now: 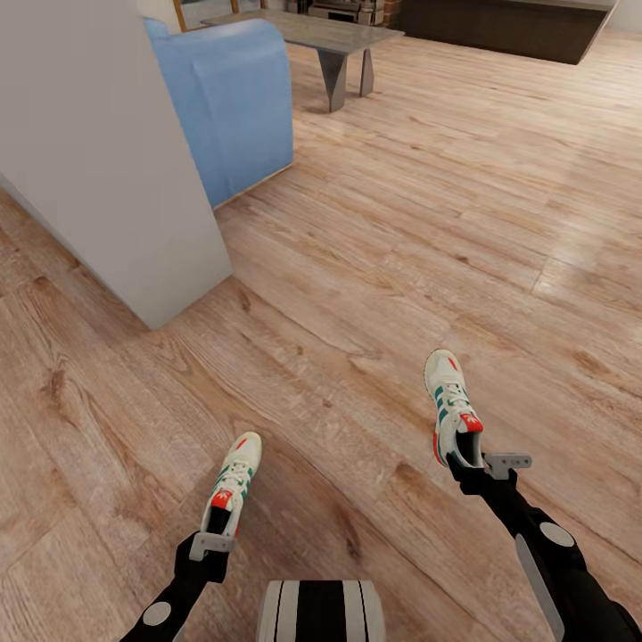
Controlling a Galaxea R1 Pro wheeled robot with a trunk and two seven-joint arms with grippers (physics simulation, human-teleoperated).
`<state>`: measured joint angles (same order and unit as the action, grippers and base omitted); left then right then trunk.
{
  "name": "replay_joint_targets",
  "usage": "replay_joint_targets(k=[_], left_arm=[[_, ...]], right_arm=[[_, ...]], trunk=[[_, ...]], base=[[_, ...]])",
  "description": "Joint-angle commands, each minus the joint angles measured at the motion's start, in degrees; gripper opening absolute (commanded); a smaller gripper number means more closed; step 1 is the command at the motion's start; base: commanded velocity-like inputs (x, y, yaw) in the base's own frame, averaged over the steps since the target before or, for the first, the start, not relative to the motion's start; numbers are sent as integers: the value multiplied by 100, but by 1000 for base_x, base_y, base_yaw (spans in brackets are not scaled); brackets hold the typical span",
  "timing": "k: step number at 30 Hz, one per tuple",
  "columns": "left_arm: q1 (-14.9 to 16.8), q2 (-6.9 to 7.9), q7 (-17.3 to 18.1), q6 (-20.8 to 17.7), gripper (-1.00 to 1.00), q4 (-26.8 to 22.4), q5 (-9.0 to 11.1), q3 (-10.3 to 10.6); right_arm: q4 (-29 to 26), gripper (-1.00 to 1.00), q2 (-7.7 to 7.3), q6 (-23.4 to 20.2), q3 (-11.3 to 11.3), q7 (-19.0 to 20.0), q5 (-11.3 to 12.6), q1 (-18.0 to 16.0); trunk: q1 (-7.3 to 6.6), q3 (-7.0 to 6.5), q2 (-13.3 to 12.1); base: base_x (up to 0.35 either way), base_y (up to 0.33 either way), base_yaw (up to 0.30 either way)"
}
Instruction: Pick up the two gym shoes and the two sandals from the corridor floor and place them onto the hallstand (shoe rack) in the corridor, making sure they are on the rack and not on the floor. Arrange them so the two gym shoes are next to each other and the two sandals are next to each other.
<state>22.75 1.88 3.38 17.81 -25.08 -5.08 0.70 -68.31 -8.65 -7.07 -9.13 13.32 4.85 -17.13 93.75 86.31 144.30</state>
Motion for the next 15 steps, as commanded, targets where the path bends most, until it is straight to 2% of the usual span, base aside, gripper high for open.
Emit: replay_joint_targets(k=[1,15], left_arm=[[2,3,-14,21,-100,2,-59,2],[-12,15,-13,116,-100,-68,-56,-4]], right_arm=[[-7,-100,2,-40,-10,30,52,-1],[-7,-100,3,-40,-7,30,52,-1]], trunk=[[-1,3,1],[-1,3,1]], base=[[0,0,0],[0,0,0]])
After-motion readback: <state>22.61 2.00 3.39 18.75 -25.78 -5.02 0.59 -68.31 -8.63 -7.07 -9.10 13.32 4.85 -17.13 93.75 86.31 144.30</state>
